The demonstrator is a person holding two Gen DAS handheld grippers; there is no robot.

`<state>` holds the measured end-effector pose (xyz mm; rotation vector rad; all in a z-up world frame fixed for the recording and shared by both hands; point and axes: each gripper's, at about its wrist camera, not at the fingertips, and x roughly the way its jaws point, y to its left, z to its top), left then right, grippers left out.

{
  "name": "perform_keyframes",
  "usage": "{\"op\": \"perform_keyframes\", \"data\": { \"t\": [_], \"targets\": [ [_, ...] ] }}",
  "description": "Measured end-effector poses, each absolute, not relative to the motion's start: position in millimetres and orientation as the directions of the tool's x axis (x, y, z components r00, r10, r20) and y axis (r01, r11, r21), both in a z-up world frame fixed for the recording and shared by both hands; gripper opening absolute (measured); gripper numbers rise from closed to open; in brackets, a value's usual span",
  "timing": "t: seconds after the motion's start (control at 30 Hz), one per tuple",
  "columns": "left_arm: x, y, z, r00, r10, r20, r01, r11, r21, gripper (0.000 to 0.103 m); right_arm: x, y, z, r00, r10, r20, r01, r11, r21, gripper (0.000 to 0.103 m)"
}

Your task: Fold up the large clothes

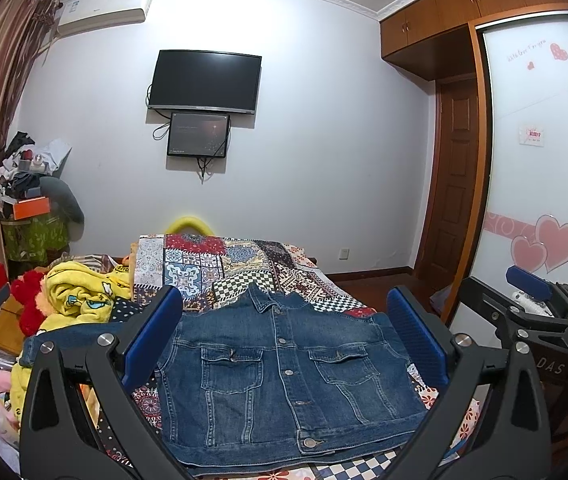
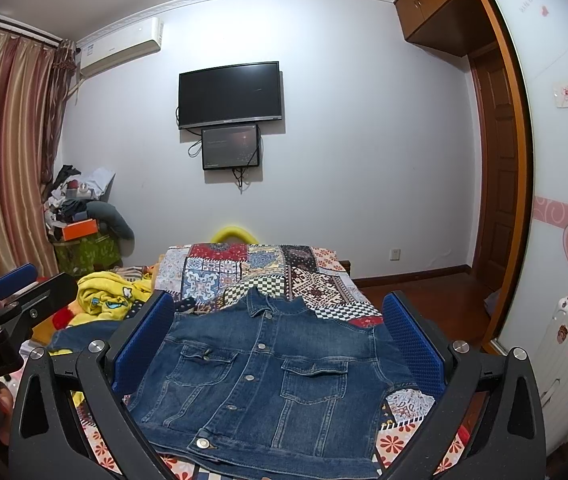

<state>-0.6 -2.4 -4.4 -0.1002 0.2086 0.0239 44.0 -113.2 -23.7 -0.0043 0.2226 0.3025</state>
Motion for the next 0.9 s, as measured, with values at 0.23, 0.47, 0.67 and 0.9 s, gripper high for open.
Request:
{"op": "perform_keyframes", "data": {
  "t": [0.23,0.47,0.67,0.9],
  "targets": [
    [-1,-2,-5,0.978,0.014,-0.209,-0.035,0.995,-0.098,0.103,45,-113,-24,0.929,0.295,-0.222,-0.297,0.955,0.027,0.103],
    [9,5,-10,0.975,0.015,-0.22,-0.04,0.993,-0.11,0.103,56,-106,-29,0.924,0.288,-0.25,-0.293,0.956,0.017,0.103],
    [37,29,-23,0.966,0.042,-0.255,-0.078,0.988,-0.135,0.103,79,-98,-37,0.913,0.281,-0.297,-0.294,0.956,0.0,0.103],
    [88,82,-56,0.926,0.116,-0.36,-0.183,0.971,-0.157,0.103,128,-84,-59,0.888,0.253,-0.384,-0.284,0.958,-0.026,0.103]
  ]
}}
